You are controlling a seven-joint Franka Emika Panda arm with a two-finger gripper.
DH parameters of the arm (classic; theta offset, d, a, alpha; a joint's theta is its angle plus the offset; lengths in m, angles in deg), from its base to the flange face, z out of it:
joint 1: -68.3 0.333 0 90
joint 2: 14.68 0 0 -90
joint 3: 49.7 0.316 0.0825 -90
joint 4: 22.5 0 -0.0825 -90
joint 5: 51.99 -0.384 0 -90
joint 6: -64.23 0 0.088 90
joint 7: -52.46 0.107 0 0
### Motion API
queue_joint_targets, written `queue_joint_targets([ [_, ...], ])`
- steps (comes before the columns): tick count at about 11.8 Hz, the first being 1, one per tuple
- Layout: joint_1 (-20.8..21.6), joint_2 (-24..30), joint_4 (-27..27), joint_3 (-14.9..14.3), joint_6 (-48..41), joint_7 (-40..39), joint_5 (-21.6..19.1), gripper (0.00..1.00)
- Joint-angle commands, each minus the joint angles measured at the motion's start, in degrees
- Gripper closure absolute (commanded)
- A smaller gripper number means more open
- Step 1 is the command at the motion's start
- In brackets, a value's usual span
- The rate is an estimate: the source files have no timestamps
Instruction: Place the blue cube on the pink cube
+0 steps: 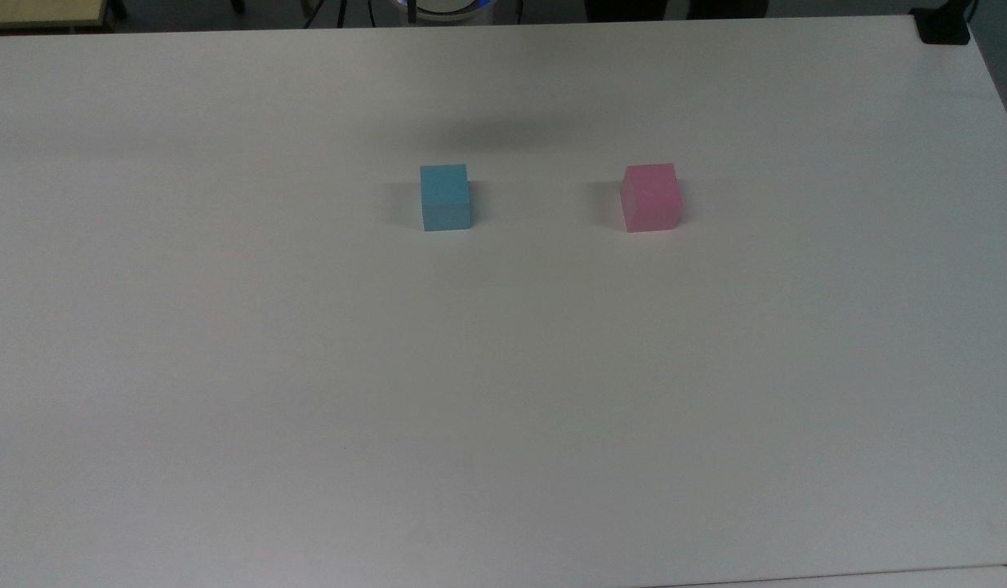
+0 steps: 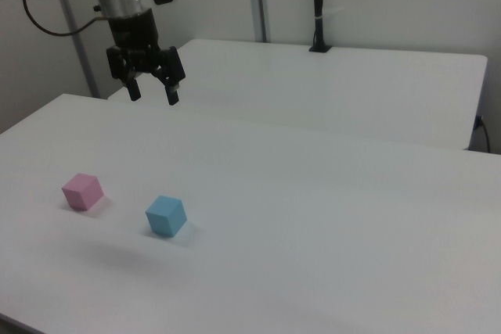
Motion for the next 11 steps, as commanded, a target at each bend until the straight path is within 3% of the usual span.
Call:
queue_joint_targets([
  [1, -0.2, 0.5, -0.3, 0.1, -1.7, 1.5, 0.5, 0.00],
  [11, -0.4, 0.6, -0.6, -0.1, -2.1, 1.5, 0.5, 0.00],
])
